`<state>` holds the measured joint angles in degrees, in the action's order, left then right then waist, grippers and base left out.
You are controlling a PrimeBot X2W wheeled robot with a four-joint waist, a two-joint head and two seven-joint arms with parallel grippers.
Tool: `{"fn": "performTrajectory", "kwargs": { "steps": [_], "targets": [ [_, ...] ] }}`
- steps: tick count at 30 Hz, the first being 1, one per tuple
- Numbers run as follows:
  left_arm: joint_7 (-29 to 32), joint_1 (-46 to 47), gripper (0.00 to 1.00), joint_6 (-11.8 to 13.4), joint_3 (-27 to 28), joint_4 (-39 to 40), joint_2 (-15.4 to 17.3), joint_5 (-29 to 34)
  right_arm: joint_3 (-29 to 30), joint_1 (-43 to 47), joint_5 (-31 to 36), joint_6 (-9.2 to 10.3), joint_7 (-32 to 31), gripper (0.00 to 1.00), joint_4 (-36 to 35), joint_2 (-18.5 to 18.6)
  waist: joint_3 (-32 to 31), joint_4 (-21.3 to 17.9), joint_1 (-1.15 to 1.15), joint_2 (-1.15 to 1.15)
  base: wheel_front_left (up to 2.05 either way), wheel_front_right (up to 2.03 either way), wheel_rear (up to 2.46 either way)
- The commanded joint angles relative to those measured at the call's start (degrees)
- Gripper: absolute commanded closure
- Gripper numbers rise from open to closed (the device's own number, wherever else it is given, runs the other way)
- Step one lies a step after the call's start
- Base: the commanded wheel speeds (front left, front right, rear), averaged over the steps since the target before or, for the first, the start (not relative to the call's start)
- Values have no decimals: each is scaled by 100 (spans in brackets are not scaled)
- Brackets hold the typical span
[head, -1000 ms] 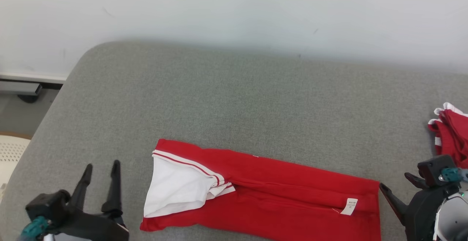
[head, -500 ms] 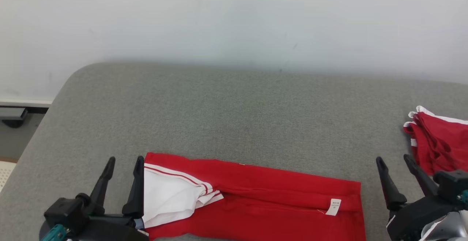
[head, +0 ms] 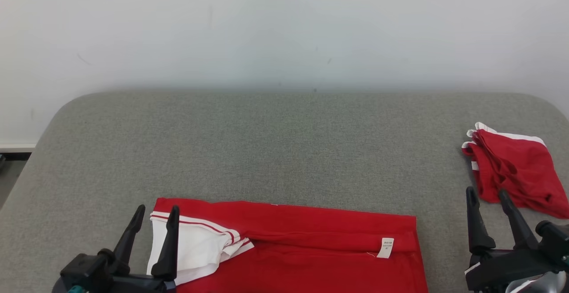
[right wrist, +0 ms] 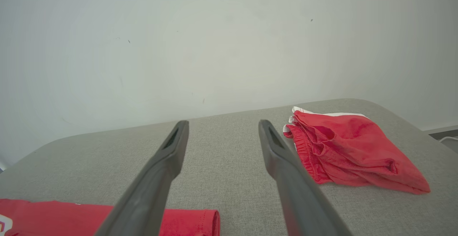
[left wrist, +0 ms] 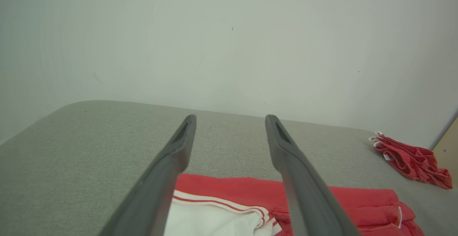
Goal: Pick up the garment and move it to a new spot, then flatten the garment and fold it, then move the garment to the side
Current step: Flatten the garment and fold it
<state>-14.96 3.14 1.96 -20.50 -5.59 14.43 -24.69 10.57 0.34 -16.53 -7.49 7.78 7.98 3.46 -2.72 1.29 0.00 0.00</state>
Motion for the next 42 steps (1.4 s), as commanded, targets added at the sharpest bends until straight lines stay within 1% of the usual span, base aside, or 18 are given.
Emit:
{"fn": "performTrajectory", "kwargs": {
  "steps": [1, 5, 11, 15, 24, 27, 31, 37, 42],
  "targets": [
    [-33, -43, 0, -45, 83, -68, 10, 82, -33, -64, -44, 1, 99, 0, 82, -28, -15, -40, 0, 0, 0, 0, 0],
    [-30, -136, 0, -97, 303, -88, -7, 139, -148, -95, 52, 1, 222, 0, 225, -32, -4, -86, 0, 0, 0, 0, 0],
    [-31, -307, 0, -193, 602, -141, -84, 439, -300, -158, 293, 1, 258, 0, 438, -41, 36, -121, 0, 0, 0, 0, 0],
    [-31, -329, 0, -269, 692, -194, -173, 589, -307, -196, 435, 1, 256, 0, 534, -40, 80, -110, 0, 0, 0, 0, 0],
    [-31, -257, 0, -448, 806, -278, -339, 806, -338, -240, 510, 1, 250, 0, 567, -46, 152, -94, 0, 0, 0, 0, 0],
    [-31, -241, 0, -499, 833, -325, -386, 835, -335, -243, 493, 1, 177, 0, 578, -48, 169, -96, 0, 0, 0, 0, 0],
    [-31, -225, 0, -546, 893, -362, -440, 885, -356, -280, 293, 1, 97, 0, 532, -49, 196, -100, 0, 0, 0, 0, 0],
    [-31, -204, 0, -636, 962, -404, -504, 960, -381, -274, 244, 1, -25, 0, 431, -49, 234, -80, 0, 0, 0, 0, 0],
    [-31, -192, 0, -696, 1011, -442, -538, 999, -350, -308, 264, 1, -309, 0, 409, -48, 252, -58, 0, 0, 0, 0, 0]
  ]
}}
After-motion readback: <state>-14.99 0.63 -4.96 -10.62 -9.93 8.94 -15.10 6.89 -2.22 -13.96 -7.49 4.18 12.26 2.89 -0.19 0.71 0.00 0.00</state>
